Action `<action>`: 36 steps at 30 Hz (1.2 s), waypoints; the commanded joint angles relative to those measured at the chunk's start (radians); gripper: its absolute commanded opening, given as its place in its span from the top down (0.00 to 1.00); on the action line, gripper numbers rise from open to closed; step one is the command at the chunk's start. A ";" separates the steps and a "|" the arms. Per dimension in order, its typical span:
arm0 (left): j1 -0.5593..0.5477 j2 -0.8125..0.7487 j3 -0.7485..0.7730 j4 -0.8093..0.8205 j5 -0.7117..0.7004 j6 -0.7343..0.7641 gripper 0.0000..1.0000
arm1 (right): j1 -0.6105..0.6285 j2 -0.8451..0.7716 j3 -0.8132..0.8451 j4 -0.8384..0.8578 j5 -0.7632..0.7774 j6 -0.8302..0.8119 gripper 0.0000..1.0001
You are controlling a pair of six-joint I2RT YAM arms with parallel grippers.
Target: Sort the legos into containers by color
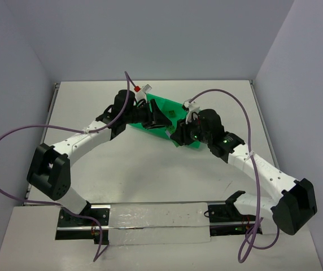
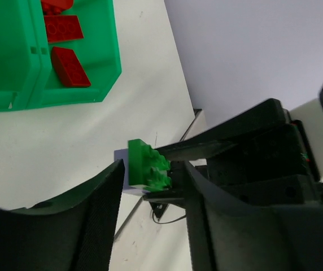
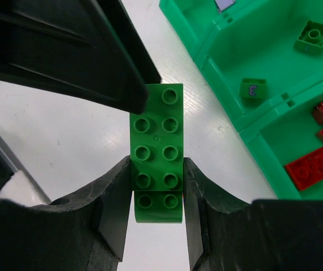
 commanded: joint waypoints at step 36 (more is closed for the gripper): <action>0.086 0.000 -0.122 0.294 0.191 -0.232 0.49 | 0.022 -0.091 -0.182 0.321 -0.011 -0.085 0.98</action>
